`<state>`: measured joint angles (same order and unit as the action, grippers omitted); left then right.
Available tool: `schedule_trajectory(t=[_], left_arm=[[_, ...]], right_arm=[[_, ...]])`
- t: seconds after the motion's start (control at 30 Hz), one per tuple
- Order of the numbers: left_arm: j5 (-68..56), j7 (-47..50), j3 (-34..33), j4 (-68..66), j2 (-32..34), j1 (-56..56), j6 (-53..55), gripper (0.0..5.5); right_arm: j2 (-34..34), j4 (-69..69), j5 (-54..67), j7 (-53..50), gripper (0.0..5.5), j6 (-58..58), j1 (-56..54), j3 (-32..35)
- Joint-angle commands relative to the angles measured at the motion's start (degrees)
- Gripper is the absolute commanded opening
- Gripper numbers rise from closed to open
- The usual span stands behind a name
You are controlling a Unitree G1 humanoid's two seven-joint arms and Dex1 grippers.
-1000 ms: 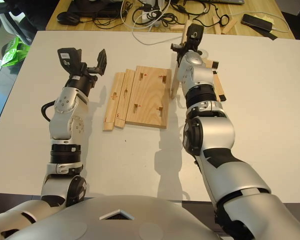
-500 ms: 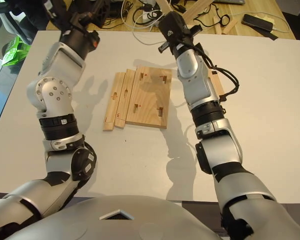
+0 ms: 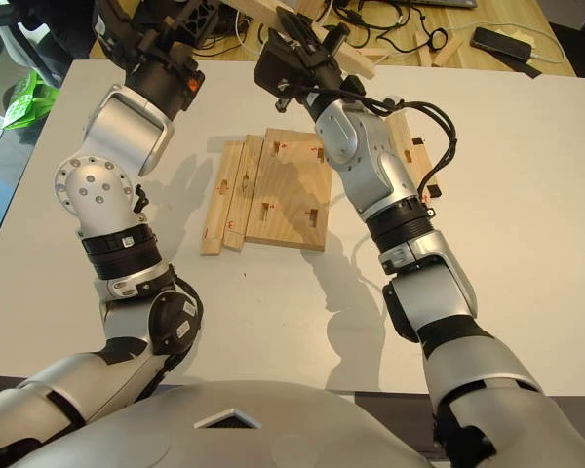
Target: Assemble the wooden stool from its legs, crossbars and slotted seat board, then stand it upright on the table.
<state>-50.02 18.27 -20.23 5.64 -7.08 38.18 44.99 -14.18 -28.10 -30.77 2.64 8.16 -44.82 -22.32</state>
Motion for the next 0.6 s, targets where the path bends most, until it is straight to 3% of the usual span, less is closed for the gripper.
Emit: schedule_trajectory(t=[0.03, 0.23, 0.5, 0.6], left_arm=[[-2.36, 1.93, 0.78, 0.72, -4.68, 0.76, -1.47, 4.22], [-2.13, 2.6, 3.79, 1.03, -4.81, -0.03, -5.19, 4.22], [7.63, 4.57, 10.74, -0.88, -6.92, -2.42, -15.73, 4.22], [8.84, 5.54, 12.78, -2.13, -8.12, -2.99, -17.02, 3.77]], right_arm=[[1.02, 1.32, -0.71, 2.35, 0.95, 0.42, 0.99, -1.71], [3.01, 1.27, -1.52, 3.1, 0.95, -0.4, 0.1, -2.97], [5.55, 0.27, -4.09, 1.66, 0.95, -2.24, -1.54, -3.6], [6.42, -0.72, -5.68, 0.64, 0.95, -3.04, -2.6, -4.51]])
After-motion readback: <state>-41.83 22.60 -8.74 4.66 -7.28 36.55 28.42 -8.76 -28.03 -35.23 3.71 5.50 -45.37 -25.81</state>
